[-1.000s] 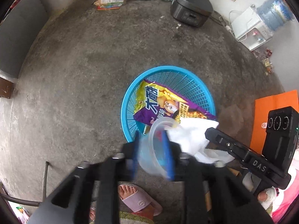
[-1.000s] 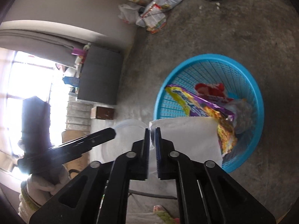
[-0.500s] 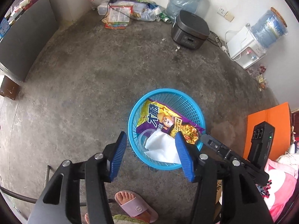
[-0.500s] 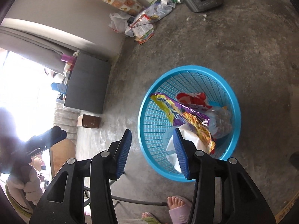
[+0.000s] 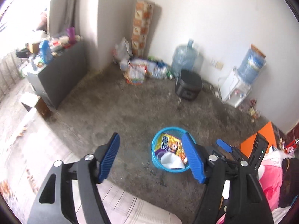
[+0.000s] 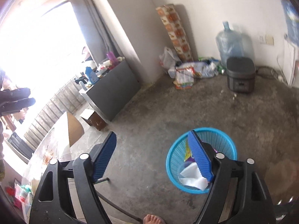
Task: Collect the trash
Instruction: 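Move both tools back to the table toward the white glove and bags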
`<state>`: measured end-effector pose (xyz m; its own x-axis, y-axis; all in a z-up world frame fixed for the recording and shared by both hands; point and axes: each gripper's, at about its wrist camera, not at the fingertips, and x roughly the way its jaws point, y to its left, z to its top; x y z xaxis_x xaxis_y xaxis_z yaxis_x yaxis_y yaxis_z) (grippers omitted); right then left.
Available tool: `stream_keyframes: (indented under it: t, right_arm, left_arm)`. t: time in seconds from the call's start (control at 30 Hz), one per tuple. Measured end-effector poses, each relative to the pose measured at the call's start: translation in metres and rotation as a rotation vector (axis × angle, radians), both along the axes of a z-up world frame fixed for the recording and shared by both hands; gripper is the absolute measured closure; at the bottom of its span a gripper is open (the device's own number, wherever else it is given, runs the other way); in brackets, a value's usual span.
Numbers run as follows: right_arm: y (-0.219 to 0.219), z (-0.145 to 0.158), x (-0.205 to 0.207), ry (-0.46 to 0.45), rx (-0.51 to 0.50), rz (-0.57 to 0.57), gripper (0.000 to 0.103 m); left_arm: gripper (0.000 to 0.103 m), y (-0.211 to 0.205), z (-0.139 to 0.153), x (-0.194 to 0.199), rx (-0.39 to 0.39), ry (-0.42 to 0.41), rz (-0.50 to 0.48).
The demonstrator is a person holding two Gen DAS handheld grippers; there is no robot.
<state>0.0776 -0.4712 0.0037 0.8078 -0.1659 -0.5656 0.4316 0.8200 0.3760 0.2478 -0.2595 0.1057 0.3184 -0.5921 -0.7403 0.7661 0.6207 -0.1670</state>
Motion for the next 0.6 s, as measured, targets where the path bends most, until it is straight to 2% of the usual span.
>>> stream_keyframes:
  t: [0.07, 0.2, 0.27, 0.4, 0.5, 0.6]
  right_arm:
    - [0.019, 0.022, -0.006, -0.030, -0.074, 0.020, 0.008]
    - [0.053, 0.052, -0.023, -0.088, -0.220, 0.042, 0.008]
    - [0.066, 0.059, -0.034, -0.122, -0.259, 0.042, 0.008]
    - [0.091, 0.063, -0.036, -0.164, -0.219, 0.117, 0.008]
    - [0.111, 0.063, -0.025, -0.150, -0.161, 0.212, 0.008]
    - [0.130, 0.064, -0.015, -0.122, -0.103, 0.296, 0.008]
  left_arm:
    - [0.025, 0.037, 0.024, -0.018, -0.029, -0.057, 0.057]
    - [0.018, 0.118, 0.059, -0.059, -0.072, -0.214, 0.221]
    - [0.018, 0.157, 0.067, -0.075, -0.085, -0.250, 0.296]
    - [0.018, 0.232, 0.071, -0.098, -0.123, -0.240, 0.432]
    - [0.018, 0.277, 0.064, -0.116, -0.152, -0.219, 0.515]
    - [0.018, 0.305, 0.051, -0.131, -0.147, -0.222, 0.579]
